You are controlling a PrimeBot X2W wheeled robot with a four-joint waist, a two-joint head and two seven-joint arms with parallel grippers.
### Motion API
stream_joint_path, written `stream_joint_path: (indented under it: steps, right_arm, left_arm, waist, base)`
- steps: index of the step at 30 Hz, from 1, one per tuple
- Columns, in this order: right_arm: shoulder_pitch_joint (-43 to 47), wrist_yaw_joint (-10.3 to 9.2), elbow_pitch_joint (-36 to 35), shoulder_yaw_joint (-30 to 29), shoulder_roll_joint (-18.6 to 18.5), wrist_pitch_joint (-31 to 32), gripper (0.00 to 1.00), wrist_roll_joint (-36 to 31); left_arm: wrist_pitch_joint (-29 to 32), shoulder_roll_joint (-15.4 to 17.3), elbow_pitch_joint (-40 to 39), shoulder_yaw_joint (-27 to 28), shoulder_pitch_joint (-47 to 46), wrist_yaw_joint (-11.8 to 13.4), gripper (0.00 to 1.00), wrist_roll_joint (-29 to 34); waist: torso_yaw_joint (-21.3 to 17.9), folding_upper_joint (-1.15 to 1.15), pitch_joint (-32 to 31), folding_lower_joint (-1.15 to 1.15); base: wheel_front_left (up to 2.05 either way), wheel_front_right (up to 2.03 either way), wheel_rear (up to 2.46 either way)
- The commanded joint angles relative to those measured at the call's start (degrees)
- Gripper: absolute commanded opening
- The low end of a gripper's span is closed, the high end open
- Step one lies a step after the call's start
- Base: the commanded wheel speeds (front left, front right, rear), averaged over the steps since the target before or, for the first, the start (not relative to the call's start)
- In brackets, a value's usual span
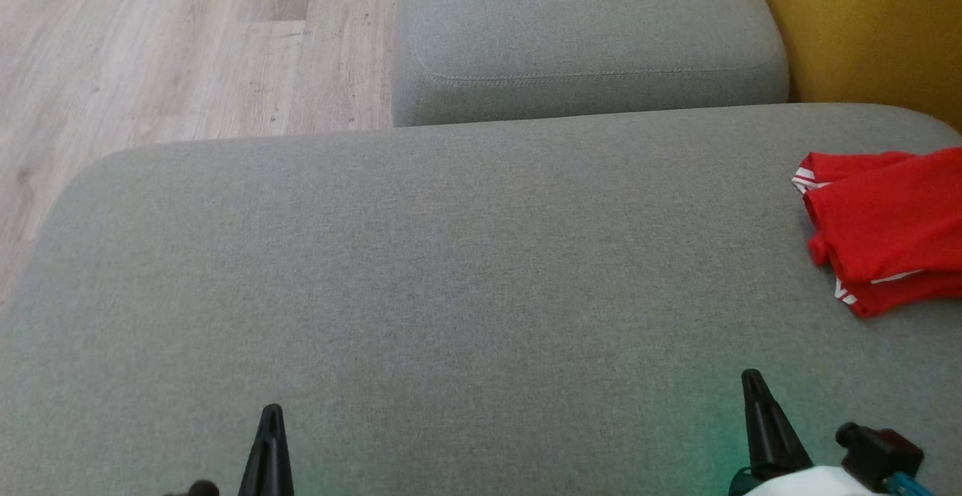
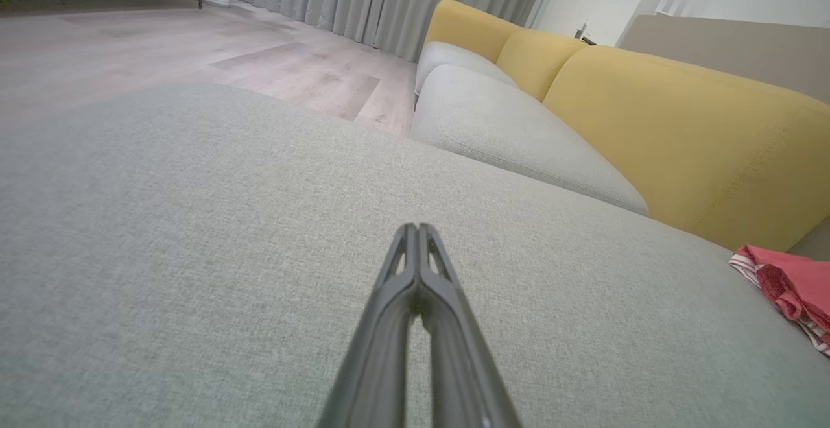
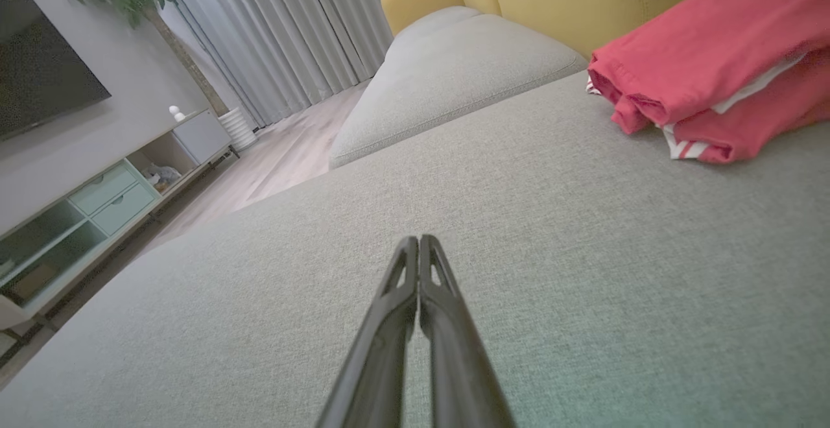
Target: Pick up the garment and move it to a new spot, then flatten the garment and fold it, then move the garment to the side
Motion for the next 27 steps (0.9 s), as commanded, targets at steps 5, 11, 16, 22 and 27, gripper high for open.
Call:
stream_joint_path:
  steps: [5, 11, 16, 22, 27]
  right_arm:
    - [-3.3, -0.01, -1.9, -0.6, -0.8, 0.8, 0.00, 4.5]
    - [-4.0, -0.01, -1.9, -0.9, -0.9, 1.5, 0.00, 8.0]
    - [-4.6, -0.02, -2.0, -1.3, -1.0, 2.3, 0.00, 11.4]
    - [-5.3, -0.02, -2.0, -1.8, -1.1, 3.2, 0.00, 15.5]
    - [-6.0, -0.02, -2.0, -2.2, -1.1, 3.9, 0.00, 18.9]
  left_arm:
    - [0.9, 0.7, -1.1, 1.3, -3.4, -0.6, 0.00, -4.4]
    - [1.5, 0.8, -0.8, 1.8, -4.2, -0.9, 0.00, -7.9]
    - [2.2, 0.9, -0.6, 2.3, -4.9, -1.3, 0.00, -11.3]
    - [3.1, 1.0, -0.3, 3.0, -5.9, -1.7, 0.00, -15.4]
    - [3.8, 1.1, -0.1, 3.5, -6.6, -2.1, 0.00, -18.8]
  waist:
    - [-0.1, -0.01, 0.2, 0.00]
    - [-0.1, -0.01, 0.4, 0.00]
    - [-0.2, -0.01, 0.6, 0.00]
    - [-0.2, -0.01, 0.8, 0.00]
    - [-0.3, -0.01, 1.0, 0.00]
  base:
    - [0.00, 0.00, 0.00]
    - [0.00, 0.00, 0.00]
    - [0.00, 0.00, 0.00]
    - [0.00, 0.00, 0.00]
    - [0.00, 0.00, 0.00]
